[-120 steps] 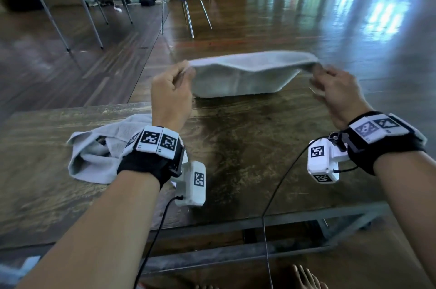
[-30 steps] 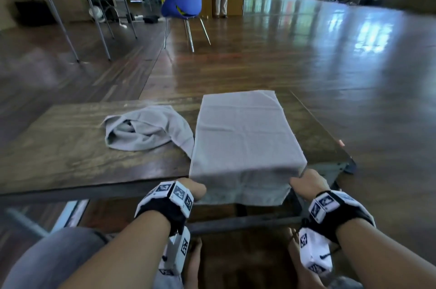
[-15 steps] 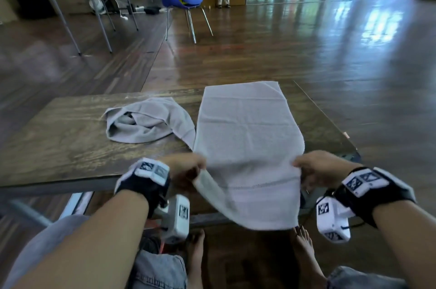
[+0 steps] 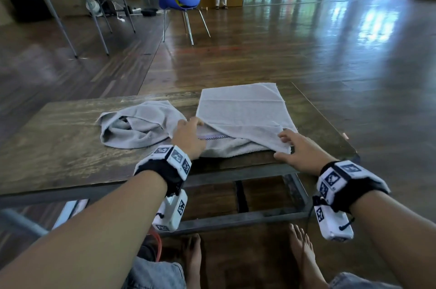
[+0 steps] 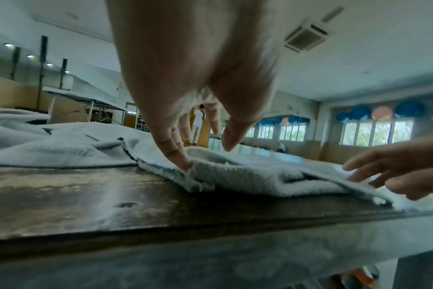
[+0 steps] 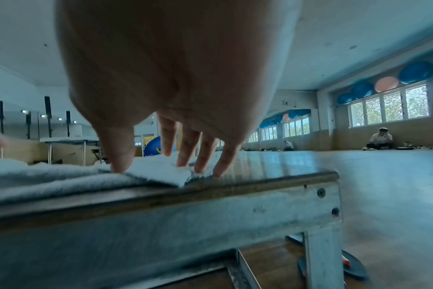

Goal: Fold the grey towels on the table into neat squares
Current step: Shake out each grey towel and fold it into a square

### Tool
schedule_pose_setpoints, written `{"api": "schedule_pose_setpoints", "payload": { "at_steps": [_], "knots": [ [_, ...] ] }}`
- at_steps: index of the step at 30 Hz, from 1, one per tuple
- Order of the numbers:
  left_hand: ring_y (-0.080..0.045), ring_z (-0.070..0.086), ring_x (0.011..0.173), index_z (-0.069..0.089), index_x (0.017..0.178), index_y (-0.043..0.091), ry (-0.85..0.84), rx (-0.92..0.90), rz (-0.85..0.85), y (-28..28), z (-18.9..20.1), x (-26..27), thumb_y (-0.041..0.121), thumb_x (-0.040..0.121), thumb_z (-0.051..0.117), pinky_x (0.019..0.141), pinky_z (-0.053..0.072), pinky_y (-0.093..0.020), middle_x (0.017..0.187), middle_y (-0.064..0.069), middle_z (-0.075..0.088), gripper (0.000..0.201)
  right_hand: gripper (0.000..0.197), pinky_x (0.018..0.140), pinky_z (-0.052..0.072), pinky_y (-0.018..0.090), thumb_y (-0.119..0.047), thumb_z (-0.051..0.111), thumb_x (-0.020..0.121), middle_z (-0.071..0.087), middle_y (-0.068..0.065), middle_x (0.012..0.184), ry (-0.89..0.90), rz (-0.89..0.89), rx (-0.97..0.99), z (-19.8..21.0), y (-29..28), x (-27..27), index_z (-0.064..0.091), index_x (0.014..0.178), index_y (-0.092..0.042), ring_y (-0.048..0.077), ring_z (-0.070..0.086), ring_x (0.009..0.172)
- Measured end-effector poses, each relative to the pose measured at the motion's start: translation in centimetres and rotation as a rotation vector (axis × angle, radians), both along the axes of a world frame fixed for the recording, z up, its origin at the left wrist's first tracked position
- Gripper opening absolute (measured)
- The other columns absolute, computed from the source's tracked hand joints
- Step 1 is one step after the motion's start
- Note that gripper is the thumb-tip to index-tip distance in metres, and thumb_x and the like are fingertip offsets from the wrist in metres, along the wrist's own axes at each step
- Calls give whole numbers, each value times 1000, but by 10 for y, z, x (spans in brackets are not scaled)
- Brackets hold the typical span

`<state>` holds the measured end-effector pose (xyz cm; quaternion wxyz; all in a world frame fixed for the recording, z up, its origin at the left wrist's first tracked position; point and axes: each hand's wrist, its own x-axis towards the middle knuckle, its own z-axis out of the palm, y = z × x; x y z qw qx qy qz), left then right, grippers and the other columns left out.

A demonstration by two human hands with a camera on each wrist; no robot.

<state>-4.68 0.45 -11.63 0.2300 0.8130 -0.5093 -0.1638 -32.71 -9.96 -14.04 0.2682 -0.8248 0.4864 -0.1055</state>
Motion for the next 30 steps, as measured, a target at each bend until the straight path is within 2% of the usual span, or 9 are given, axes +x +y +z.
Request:
{"api": "schedule_pose_setpoints", "payload": {
  "at_steps": [2,5,8,10,14,17,20,24,30],
  "knots": [
    [-38,54,113,42,140,22,-49,50,-44,-7,-10,4,10,87,57,97,49,-47,144,-12,33,56,55,106,39,45,-42,69,89,49,-4,139,79,-46,-78,-9,1,3,46,136,-24,26,44,126],
    [-38,54,121,33,149,26,-122,109,-118,-18,-18,8,13,88,55,102,46,-48,157,-4,25,66,38,101,36,44,-45,63,92,48,-7,132,194,-55,-229,-13,1,8,54,126,-32,25,43,123],
    [-40,54,121,32,151,31,-226,179,-177,-30,-22,11,19,90,53,104,45,-44,152,-12,35,66,17,98,37,43,-34,56,94,58,-5,120,183,-57,-360,-11,-1,11,64,109,-31,25,49,116],
    [-38,53,120,45,141,34,-292,217,-189,-35,-24,12,23,91,56,103,46,-44,144,-16,42,53,17,95,38,43,-30,51,95,62,-4,115,161,-54,-409,-10,-3,11,65,105,-29,25,50,112],
    [-34,41,121,65,114,29,-424,164,-67,-38,-22,8,27,91,58,95,46,-44,126,-12,43,24,10,75,45,41,-25,43,98,62,-1,89,-158,-30,-343,4,-6,6,52,92,-26,23,55,88],
    [-33,37,120,56,114,20,-463,21,-103,-39,-17,3,25,87,61,91,47,-43,124,-10,41,28,14,57,44,30,-26,47,102,61,0,74,-366,8,-331,27,-8,2,55,91,-22,11,53,61],
    [-30,38,116,42,117,24,-394,-164,-148,-39,-8,-7,22,77,68,87,43,-37,124,-6,39,47,16,45,37,22,-30,54,102,58,8,68,-474,93,-300,59,-4,-1,63,93,-20,8,42,46],
    [-30,33,118,38,132,40,-348,-225,-211,-36,12,-25,35,72,75,95,42,-45,131,-6,28,71,20,52,47,24,-40,62,96,67,7,79,-584,181,-245,97,7,-9,72,91,-24,20,57,57],
    [-25,23,118,32,135,49,-344,-331,-346,-28,41,-55,54,68,79,99,38,-48,124,-1,16,82,18,73,53,18,-42,65,91,75,-6,91,-493,287,-169,122,21,-20,76,95,-29,9,69,81]
  ]
}}
